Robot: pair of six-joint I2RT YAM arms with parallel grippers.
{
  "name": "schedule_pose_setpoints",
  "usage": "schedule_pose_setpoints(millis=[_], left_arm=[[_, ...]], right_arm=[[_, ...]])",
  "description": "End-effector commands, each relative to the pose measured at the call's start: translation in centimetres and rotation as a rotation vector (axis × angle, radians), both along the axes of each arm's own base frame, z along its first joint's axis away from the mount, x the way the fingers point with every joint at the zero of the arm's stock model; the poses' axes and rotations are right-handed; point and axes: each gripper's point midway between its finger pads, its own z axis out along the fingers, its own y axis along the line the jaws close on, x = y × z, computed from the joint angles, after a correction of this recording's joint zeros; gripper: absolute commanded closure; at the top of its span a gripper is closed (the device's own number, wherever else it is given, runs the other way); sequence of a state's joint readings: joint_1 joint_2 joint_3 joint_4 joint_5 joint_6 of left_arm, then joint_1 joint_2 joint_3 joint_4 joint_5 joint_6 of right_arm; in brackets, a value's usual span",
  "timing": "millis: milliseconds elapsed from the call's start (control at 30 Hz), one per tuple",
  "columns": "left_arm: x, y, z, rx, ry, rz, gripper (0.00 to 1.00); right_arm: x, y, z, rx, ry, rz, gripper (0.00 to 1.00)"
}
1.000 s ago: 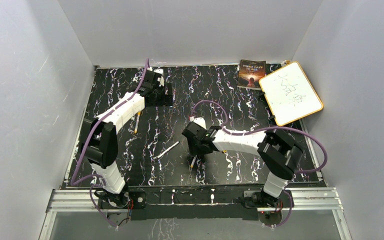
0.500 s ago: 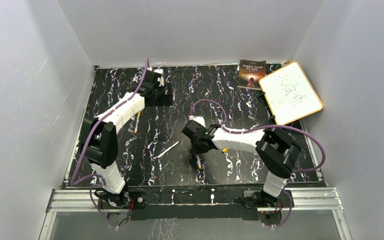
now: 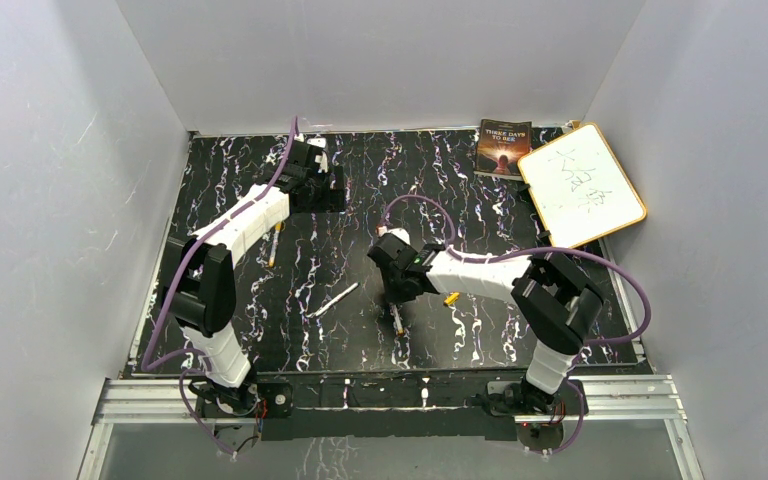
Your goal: Insert the pens into the pen caps
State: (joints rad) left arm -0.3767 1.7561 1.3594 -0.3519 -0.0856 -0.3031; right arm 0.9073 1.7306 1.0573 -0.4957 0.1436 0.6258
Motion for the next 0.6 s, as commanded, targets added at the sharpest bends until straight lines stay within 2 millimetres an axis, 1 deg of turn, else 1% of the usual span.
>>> schedule_pose_setpoints(millis=[0,133,267,333,367,400,433,500,567], left_arm=[[-0.4,-0.1,1.6,-0.024,-0.027,-0.007,0.16],[-0.4,-1.1,2.4,-0.094,-0.036,-0.03,0.08],[-0.4,-2.6,4.2,-0.249,-0.061,-0.08,0.07],[-0.7,-4.0,5.3,-0.368,-0.062,-0.134,0.08],[-1.1,-5.1,6.0,-0.447,-0.063,-0.177,0.09],[-1.6,-6.2,6.4,-0.514,-0.06,-0.215,0.14],[-2.0,-7.0,6.9,-0.573,-0.061,-0.248,0.17],[-3.2,-9.0,7.7,-0.721,-0.049,-0.325,0.2],[-4.2,-10.8,9.9,-0.932,-0.079,-0.389,0.21]], right_arm=[[2.8,0.5,3.1,0.066,-0.117,-0.001,1.0],[5.9,-0.4,6.8,0.137,-0.202,-0.029,1.0],[8.6,-2.0,9.5,0.206,-0.261,-0.067,1.0],[9.9,-2.6,11.1,0.266,-0.296,-0.088,1.0],[10.4,-2.9,12.0,0.307,-0.315,-0.101,1.0],[11.0,-3.2,13.0,0.349,-0.336,-0.117,1.0],[11.9,-3.7,14.2,0.399,-0.373,-0.145,1.0],[12.8,-4.0,16.6,0.502,-0.44,-0.161,1.0],[13.1,-3.8,19.3,0.604,-0.506,-0.152,1.0]])
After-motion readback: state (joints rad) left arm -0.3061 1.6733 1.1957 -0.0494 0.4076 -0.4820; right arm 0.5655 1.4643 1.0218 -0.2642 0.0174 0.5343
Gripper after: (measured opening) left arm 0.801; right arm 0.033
